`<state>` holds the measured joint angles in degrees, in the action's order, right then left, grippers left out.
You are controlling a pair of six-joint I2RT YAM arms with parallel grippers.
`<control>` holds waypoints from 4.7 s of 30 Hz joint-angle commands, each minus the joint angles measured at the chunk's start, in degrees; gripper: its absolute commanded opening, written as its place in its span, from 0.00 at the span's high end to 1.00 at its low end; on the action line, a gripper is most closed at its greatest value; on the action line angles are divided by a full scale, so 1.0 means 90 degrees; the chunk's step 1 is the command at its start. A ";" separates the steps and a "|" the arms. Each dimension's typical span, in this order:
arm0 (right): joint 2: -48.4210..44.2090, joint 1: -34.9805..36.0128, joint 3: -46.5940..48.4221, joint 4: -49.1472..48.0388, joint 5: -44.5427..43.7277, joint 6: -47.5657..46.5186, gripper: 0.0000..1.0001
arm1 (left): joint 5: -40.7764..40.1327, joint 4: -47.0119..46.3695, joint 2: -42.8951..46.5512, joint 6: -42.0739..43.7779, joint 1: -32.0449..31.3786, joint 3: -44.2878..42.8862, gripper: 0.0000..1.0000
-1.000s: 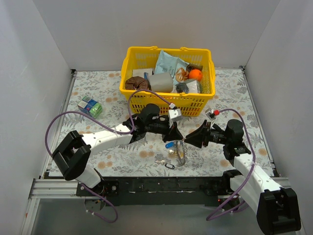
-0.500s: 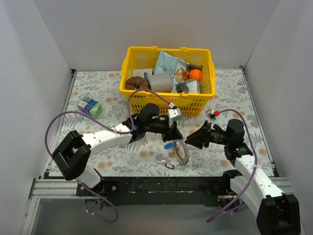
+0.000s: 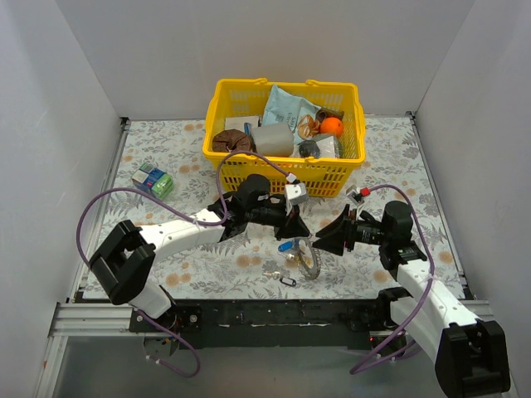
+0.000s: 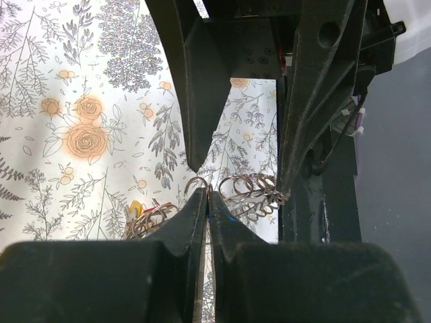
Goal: Put the keys on the keyring
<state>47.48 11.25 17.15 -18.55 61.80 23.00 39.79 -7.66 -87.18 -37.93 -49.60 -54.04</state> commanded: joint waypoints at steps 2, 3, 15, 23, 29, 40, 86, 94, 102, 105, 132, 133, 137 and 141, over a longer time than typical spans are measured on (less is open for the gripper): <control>0.0114 -0.0009 -0.0089 -0.1025 0.0233 0.0451 0.33 | 0.0286 0.0099 -0.0079 -0.0043 0.0033 -0.0294 1.00; 0.0153 -0.0009 -0.0098 -0.1112 0.0243 0.0500 0.32 | 0.0315 0.0119 -0.0108 -0.0043 0.0033 -0.0333 1.00; 0.0388 0.0020 -0.0265 -0.1728 0.0321 0.0803 0.36 | 0.0462 0.0138 -0.0079 -0.0131 0.0033 -0.0431 1.00; -0.0002 0.0030 -0.0040 -0.0528 -0.0079 0.0150 0.35 | 0.0335 0.0275 0.0018 -0.0073 0.0033 -0.0451 1.00; -0.0198 0.0030 0.0067 0.0038 -0.0363 -0.0094 0.33 | 0.0179 0.0392 0.0165 0.0006 0.0033 -0.0392 1.00; -0.0149 0.0040 -0.0079 -0.0322 0.0467 0.0119 0.36 | 0.0149 0.0295 0.0214 -0.0033 0.0033 -0.0323 1.00; 0.0661 0.0508 0.0419 -0.1005 -0.0227 0.0032 0.38 | 0.0716 0.0343 0.0302 -0.0121 0.0033 -0.0363 1.00; 0.0447 0.0499 0.0370 -0.0860 -0.0196 -0.0016 0.42 | 0.0647 0.0421 0.0301 -0.0063 0.0033 -0.0402 1.00; -0.0011 0.0421 0.0663 0.0390 -0.1328 -0.0388 0.39 | 0.0462 0.0501 0.0234 0.0006 0.0033 -0.0275 1.00; -0.0216 0.0313 0.0566 0.0790 -0.1885 -0.0437 0.39 | 0.0510 0.0373 0.0019 -0.0091 0.0033 -0.0294 1.00; -0.0677 -0.0332 -0.0010 0.0421 -0.1243 -0.0184 0.43 | 0.1038 0.0041 -0.1818 -0.0150 0.0404 -0.1291 1.00; -0.0618 -0.0332 -0.0020 0.0217 -0.1145 -0.0144 0.43 | 0.1028 0.0041 -0.1779 -0.0150 0.0404 -0.1281 1.00; -0.0316 -0.0332 0.0009 -0.0049 -0.0695 -0.0076 0.44 | 0.0989 0.0041 -0.1555 -0.0160 0.0404 -0.1280 1.00; -0.0149 -0.0332 0.0038 -0.0097 -0.0617 -0.0095 0.44 | 0.1096 0.0050 -0.1466 -0.0209 0.0404 -0.1320 1.00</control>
<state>45.21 8.58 16.97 -14.92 52.58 21.47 47.83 -7.27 -104.55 -40.25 -45.87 -65.10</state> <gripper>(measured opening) 0.562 0.018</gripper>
